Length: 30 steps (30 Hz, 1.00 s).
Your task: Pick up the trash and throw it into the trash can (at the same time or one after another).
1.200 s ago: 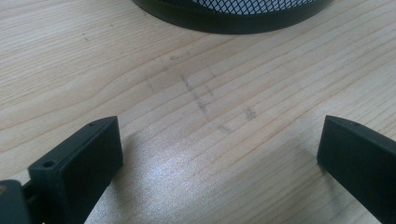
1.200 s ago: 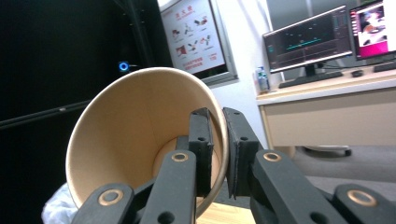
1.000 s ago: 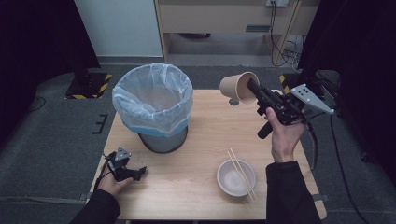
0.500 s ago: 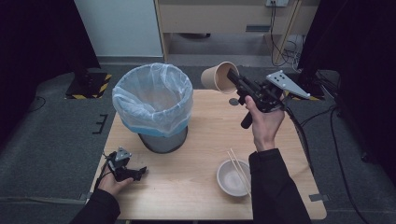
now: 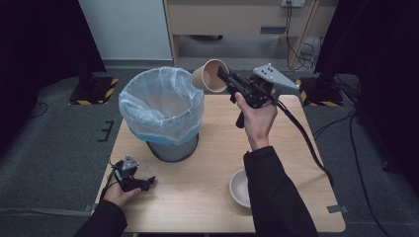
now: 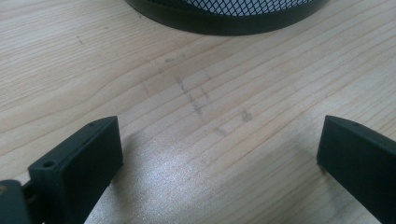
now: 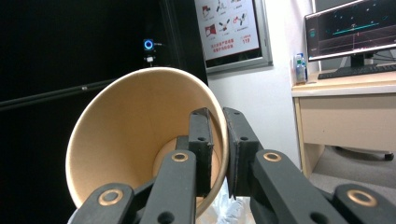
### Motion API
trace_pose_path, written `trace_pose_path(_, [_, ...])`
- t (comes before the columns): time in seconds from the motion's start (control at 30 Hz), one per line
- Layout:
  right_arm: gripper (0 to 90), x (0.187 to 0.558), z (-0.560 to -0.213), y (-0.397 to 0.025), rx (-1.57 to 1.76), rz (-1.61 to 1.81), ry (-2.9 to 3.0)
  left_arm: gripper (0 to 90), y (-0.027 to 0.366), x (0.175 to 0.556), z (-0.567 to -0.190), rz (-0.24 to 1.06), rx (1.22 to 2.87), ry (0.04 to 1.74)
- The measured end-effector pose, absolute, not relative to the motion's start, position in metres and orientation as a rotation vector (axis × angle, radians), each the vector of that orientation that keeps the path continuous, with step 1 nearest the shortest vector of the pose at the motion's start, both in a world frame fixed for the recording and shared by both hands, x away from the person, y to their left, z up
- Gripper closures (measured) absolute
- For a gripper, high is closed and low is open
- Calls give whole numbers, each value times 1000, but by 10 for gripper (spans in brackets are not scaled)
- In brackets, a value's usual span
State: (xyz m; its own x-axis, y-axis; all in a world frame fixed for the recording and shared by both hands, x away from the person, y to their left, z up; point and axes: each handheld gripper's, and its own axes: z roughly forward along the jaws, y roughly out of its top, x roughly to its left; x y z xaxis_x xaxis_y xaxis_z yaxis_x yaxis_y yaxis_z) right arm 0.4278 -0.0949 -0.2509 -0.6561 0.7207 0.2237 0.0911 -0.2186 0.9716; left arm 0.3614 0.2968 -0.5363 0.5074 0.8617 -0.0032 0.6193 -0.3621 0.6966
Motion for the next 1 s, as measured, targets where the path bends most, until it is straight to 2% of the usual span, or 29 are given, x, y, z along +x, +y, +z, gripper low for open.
trace_pose_path(0.5, [829, 450, -244, -48, 957, 1880, 1671, 0, 297, 362, -536, 482, 2110, 1200])
trace_pose_path(0.9, [821, 468, -268, -7, 984, 1818, 1746, 0, 296, 361, -536, 481, 2110, 1197])
trace_pose_path(1.0, [771, 474, -276, -1, 985, 1786, 1769, 0, 296, 361, -536, 481, 2110, 1197])
